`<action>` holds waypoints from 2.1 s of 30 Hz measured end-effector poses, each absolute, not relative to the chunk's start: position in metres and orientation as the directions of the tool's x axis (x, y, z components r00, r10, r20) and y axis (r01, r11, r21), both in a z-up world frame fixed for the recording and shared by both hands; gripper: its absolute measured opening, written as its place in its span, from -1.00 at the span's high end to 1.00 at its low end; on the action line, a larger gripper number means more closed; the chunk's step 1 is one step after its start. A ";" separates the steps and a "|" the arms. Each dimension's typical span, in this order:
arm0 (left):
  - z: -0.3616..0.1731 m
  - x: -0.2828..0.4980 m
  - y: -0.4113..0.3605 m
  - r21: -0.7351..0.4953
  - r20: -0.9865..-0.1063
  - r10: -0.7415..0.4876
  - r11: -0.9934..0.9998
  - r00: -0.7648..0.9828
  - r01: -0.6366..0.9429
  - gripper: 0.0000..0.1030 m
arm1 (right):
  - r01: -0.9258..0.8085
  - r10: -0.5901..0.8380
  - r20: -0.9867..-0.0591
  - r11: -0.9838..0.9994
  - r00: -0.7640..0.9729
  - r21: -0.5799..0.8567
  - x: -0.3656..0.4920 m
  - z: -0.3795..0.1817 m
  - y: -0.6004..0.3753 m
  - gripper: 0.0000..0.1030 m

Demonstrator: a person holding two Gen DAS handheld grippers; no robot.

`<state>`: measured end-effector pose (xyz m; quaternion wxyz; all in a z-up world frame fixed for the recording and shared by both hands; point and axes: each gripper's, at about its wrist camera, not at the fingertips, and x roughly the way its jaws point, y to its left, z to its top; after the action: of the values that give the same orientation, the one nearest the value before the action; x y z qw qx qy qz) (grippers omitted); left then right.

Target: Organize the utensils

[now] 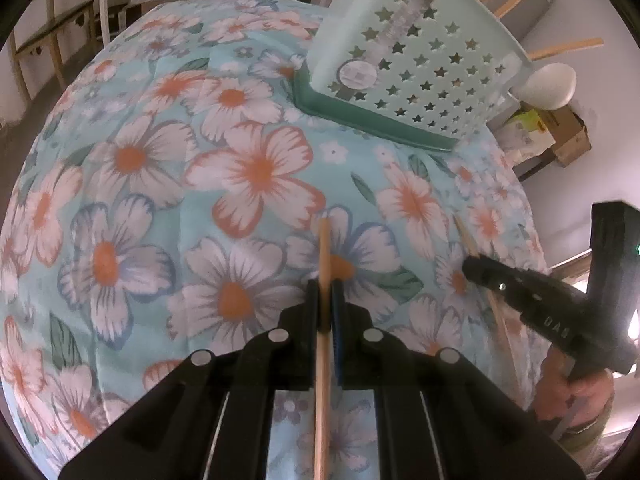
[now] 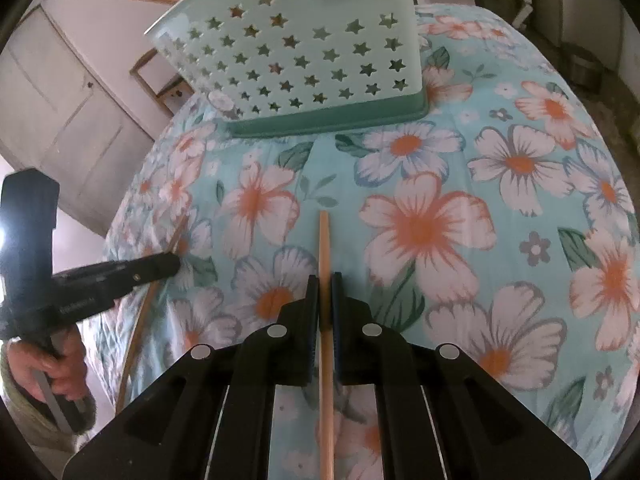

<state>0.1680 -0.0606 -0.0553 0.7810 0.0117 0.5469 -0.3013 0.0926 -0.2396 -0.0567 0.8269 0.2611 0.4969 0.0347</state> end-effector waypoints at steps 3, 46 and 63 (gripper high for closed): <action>-0.054 0.165 -0.066 -0.265 -0.869 -0.431 0.820 0.243 0.507 0.88 | 0.205 0.335 -0.794 0.848 0.508 0.488 0.089 -0.057 -0.244 0.91; -0.051 0.162 -0.080 -0.160 -0.874 -0.379 0.814 0.303 0.558 0.88 | 0.206 0.305 -0.836 0.878 0.456 0.432 0.111 -0.054 -0.227 0.92; -0.051 0.174 -0.102 -0.124 -0.892 -0.342 0.815 0.296 0.566 0.88 | 0.172 0.285 -0.857 0.906 0.430 0.387 0.130 -0.056 -0.221 0.92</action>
<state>0.1739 -0.1017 -0.0513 0.7978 0.1077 0.5206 -0.2845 0.1297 -0.2209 -0.0560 0.8178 0.2142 0.5330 0.0344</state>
